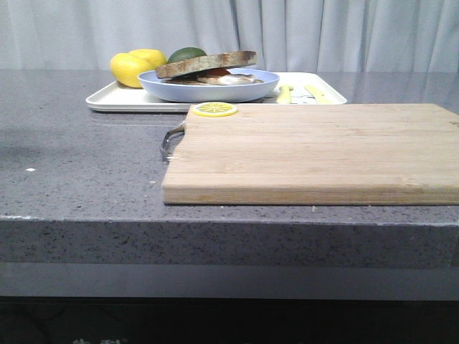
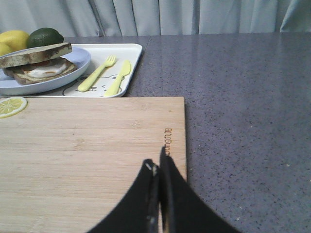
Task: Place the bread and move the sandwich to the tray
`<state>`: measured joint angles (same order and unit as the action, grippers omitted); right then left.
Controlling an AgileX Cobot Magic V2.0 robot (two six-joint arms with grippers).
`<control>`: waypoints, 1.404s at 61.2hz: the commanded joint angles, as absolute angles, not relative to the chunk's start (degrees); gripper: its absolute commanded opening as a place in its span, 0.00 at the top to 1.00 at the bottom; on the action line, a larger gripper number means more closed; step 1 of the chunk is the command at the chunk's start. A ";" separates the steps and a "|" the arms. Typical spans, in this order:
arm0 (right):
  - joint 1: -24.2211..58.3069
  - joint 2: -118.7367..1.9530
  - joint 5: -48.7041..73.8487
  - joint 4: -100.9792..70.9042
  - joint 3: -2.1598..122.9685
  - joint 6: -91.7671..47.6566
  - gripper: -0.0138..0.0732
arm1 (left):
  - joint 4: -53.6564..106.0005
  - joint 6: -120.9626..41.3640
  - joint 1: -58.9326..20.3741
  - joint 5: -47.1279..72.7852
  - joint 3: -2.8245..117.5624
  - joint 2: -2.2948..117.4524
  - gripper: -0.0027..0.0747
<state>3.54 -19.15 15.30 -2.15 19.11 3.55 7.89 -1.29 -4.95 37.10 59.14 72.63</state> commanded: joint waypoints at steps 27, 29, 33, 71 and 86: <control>3.63 -19.38 10.33 -2.16 20.74 3.43 0.91 | 8.47 -1.35 -5.03 9.98 26.86 27.07 0.99; 3.63 -19.38 10.33 -2.16 20.74 3.43 0.91 | 8.47 -1.35 -5.03 9.98 26.11 25.36 0.99; 3.63 -19.38 10.33 -2.16 20.74 3.43 0.91 | 8.47 -1.35 -5.03 9.98 24.75 21.79 0.99; 3.63 -19.38 10.33 -2.16 20.74 3.43 0.91 | 8.47 -1.35 -5.03 10.13 23.46 17.74 0.99; 3.63 -19.38 10.33 -2.16 20.74 3.43 0.91 | 8.47 -1.35 -4.92 7.65 18.41 12.97 0.99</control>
<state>3.54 -19.15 15.30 -2.15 19.11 3.55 7.89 -1.42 -4.95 13.09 18.79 14.73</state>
